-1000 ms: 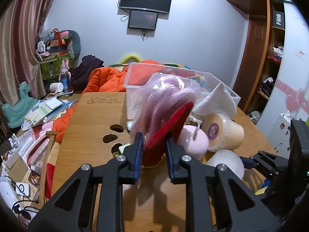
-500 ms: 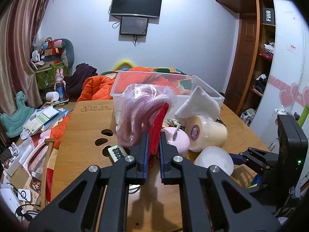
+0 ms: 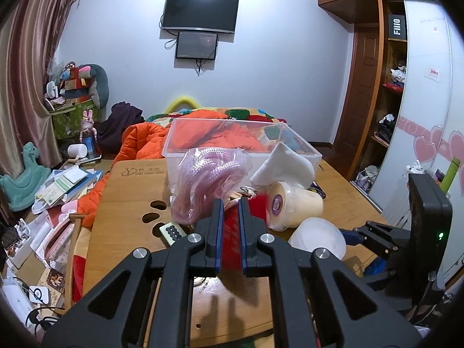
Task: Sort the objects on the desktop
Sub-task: 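Lift both held items and carry them toward the clear plastic bin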
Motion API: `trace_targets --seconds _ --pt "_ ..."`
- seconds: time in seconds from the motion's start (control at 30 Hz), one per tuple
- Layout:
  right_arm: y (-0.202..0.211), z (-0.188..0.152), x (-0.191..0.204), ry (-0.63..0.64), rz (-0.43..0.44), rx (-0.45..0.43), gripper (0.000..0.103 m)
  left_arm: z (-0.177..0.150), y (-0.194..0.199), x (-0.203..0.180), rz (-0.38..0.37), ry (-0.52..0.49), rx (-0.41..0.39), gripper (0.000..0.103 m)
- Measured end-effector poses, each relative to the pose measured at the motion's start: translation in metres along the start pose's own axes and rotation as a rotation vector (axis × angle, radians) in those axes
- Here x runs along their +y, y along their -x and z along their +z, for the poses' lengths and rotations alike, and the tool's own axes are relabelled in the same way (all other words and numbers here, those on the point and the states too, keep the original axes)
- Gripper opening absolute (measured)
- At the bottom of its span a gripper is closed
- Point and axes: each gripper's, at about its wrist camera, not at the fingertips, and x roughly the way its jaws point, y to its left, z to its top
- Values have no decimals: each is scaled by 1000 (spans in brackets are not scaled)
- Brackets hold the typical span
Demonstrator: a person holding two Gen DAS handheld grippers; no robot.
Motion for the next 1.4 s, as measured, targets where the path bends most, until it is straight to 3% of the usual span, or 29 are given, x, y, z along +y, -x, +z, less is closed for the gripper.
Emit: trace_targets --seconds 0.27,0.43,0.5,0.57,0.63,0.77,0.97,1.3,1.4 --pt "6 -2 -9 -14 1 -6 62 -20 -6 2 10 -1 75 9" --pt "6 -2 -16 -39 14 2 62 -30 -12 12 49 6 116 17" --pt "4 -3 -18 -48 21 8 63 -34 -12 18 49 25 125 25" --pt "4 -3 -18 -49 20 10 63 -37 -9 21 52 30 118 45" --pt "4 -3 -18 -48 21 10 62 -39 -6 20 77 6 105 59" --pt "2 -4 -18 -59 36 17 62 -39 -10 8 145 -96 108 69" --pt "-1 -5 -15 -64 49 30 62 -39 -34 -5 216 -246 130 70" --pt "0 -5 -20 -84 40 35 63 -24 -60 -14 247 -344 101 74" --pt "0 -5 -18 -82 36 38 63 -18 -61 -16 236 -356 81 61"
